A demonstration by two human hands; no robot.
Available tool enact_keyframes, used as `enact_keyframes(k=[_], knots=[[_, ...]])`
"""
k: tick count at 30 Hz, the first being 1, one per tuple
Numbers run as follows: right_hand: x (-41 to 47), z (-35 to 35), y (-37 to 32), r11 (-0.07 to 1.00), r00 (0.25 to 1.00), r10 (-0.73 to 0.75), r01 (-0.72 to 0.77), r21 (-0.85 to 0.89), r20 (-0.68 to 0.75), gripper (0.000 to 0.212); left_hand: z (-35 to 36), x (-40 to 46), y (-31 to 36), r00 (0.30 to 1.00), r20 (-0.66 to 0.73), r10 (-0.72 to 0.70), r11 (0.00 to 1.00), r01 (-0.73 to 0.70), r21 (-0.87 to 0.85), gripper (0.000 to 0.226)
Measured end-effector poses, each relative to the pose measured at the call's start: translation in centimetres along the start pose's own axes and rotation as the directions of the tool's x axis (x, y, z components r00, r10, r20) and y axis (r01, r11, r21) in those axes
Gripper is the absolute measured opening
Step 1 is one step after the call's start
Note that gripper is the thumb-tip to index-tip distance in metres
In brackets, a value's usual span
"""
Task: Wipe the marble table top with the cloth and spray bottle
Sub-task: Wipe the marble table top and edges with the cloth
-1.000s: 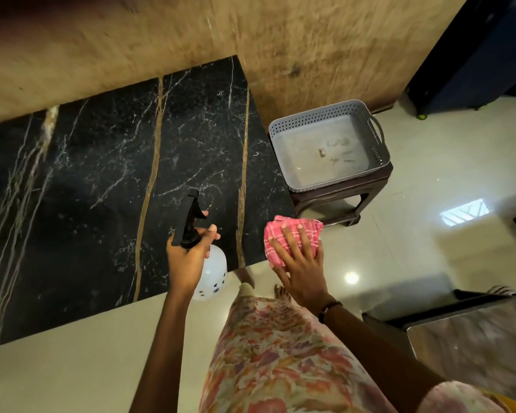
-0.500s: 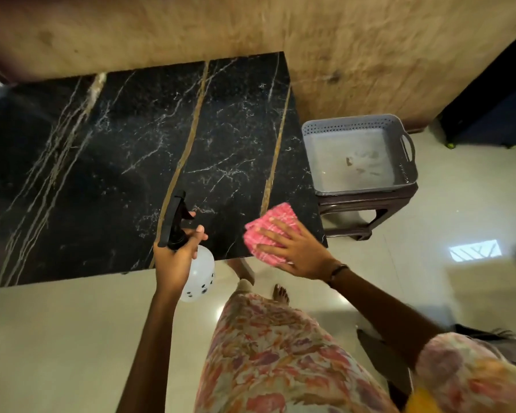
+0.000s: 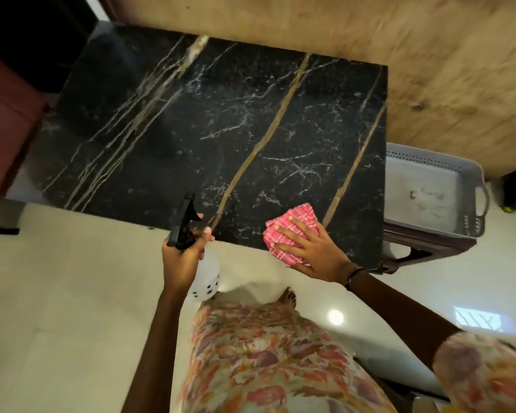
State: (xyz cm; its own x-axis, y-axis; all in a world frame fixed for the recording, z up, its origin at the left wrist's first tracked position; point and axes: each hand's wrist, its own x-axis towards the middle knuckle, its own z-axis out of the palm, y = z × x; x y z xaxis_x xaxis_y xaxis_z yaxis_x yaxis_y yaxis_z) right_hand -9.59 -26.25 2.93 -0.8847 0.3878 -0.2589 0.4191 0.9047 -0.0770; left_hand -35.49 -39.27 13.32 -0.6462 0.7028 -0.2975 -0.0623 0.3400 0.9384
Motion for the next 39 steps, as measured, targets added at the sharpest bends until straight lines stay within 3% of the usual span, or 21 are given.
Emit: enact_keyframes(k=[9, 14, 24, 35, 39], knots=[[15.9, -3.5, -9.2, 0.99, 0.99, -0.142, 0.142, -0.005, -0.012, 0.055, -10.5, 6.0, -1.2, 0.99, -0.123, -0.066, 0.998, 0.068, 0.01, 0.025], [24.5, -4.7, -14.2, 0.979, 0.979, -0.201, 0.2, -0.031, -0.032, 0.056, -17.6, 9.7, -1.7, 0.982, -0.146, -0.117, 0.993, 0.12, 0.013, 0.011], [41.2, -7.5, -24.3, 0.96, 0.959, -0.278, 0.277, -0.025, -0.054, 0.062, -29.3, 15.3, -2.8, 0.977, -0.205, -0.062, 0.997, 0.071, 0.038, 0.022], [56.5, -10.2, -33.3, 0.927, 0.922, -0.376, 0.374, -0.041, -0.087, 0.065, -37.3, 18.0, -5.0, 0.94, -0.334, -0.07, 0.997, 0.072, -0.007, 0.029], [58.6, -10.7, -35.4, 0.93, 0.924, -0.366, 0.367, -0.015, -0.106, 0.055, -38.8, 18.7, -5.5, 0.927, -0.367, -0.082, 0.997, 0.082, -0.015, 0.027]])
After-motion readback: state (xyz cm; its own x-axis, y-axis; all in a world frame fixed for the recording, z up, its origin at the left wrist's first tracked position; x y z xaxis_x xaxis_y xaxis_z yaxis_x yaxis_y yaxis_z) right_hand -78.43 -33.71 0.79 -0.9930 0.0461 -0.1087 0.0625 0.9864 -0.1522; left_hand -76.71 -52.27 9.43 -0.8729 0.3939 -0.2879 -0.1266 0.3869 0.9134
